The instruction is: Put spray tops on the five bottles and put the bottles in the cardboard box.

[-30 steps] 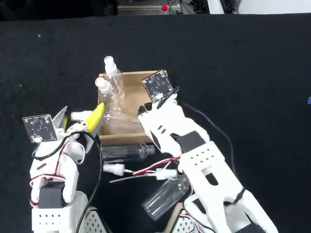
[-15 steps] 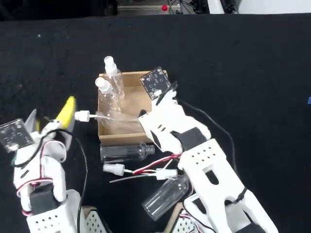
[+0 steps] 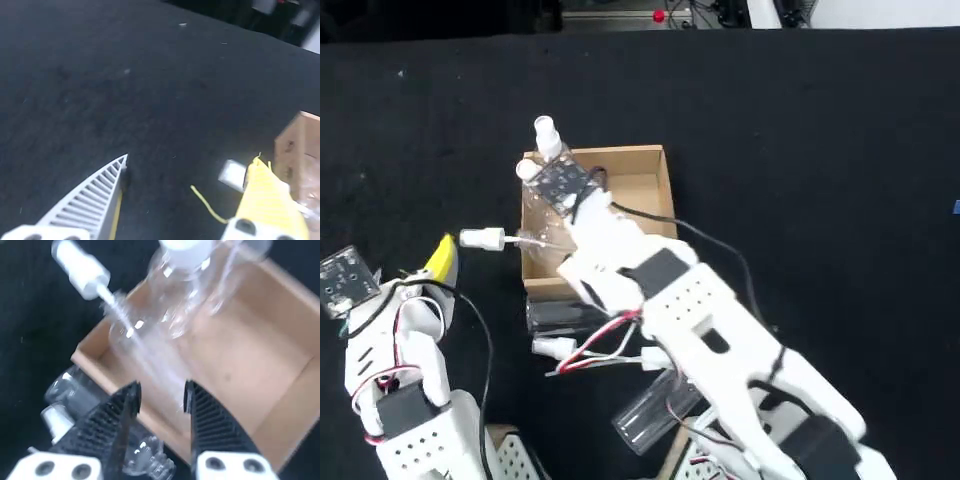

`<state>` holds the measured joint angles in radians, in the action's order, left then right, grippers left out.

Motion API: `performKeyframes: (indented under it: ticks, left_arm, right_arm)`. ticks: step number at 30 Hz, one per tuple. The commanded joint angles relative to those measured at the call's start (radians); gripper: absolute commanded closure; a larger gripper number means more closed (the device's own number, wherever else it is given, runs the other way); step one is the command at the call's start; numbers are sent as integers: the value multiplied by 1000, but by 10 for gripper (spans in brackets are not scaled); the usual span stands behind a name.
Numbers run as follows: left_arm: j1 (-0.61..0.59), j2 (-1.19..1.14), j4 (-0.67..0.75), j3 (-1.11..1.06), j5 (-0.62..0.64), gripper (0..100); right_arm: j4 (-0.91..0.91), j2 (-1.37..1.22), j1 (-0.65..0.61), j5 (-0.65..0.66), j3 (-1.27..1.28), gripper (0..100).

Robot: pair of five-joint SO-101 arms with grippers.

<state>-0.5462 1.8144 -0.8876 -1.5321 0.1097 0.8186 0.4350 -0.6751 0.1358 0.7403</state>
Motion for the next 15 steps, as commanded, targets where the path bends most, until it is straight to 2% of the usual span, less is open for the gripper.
performKeyframes:
  ticks: [1,8,15]
  left_arm:
    - [-41,8,5,7,61,661]
    - [-38,8,6,-16,77,661]
    - [-38,8,20,-31,74,661]
  right_arm:
    - [-5,-36,-41,8,-97,859]
    - [-6,-147,-40,17,-174,755]
    - [-38,-183,-43,18,-185,755]
